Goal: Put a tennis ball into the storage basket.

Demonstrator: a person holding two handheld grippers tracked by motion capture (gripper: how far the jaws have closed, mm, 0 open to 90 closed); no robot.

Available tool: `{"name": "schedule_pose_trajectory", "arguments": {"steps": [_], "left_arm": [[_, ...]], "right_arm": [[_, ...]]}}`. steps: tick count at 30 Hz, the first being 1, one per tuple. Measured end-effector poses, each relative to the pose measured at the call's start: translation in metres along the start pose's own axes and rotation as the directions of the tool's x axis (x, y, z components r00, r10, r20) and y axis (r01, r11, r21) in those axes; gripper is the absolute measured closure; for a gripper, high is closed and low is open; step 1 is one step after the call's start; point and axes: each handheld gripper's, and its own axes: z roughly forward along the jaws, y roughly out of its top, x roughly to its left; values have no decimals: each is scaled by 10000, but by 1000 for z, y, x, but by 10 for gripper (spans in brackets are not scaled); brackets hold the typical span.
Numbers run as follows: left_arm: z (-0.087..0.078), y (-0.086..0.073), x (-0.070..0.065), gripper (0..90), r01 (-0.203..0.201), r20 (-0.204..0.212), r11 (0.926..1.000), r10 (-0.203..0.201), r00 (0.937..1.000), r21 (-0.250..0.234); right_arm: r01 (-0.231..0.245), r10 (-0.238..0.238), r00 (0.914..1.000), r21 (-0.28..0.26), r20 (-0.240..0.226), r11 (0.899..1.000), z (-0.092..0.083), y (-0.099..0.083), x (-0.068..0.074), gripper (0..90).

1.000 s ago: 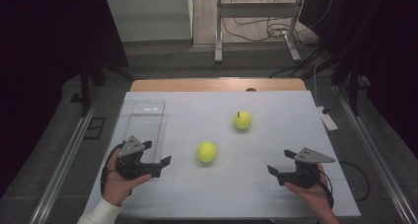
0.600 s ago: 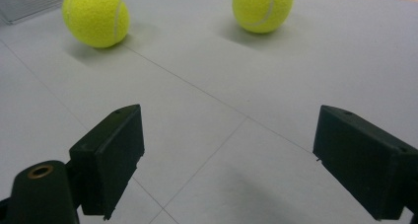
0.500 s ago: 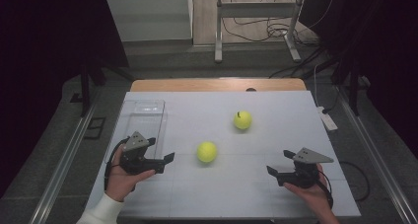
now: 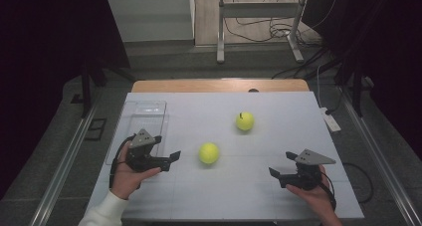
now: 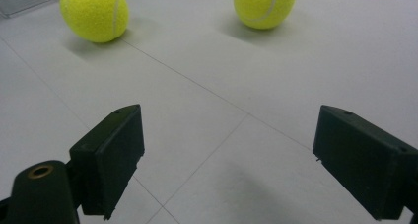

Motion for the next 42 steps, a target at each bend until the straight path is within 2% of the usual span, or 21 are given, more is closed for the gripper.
{"name": "schedule_pose_trajectory", "arguments": {"steps": [31,35,42], "left_arm": [[31,27,-6,119,-198,499,9992,180,9986,359],[36,29,-7,119,-178,718,9989,147,9973,422],[42,33,-9,119,-226,814,9984,183,9965,525]], "right_arm": [[3,-3,10000,34,-18,10000,0,-1,0,126],[4,-4,10000,44,-11,10000,0,-2,0,126],[12,-12,10000,74,19,10000,0,-2,0,126]]}}
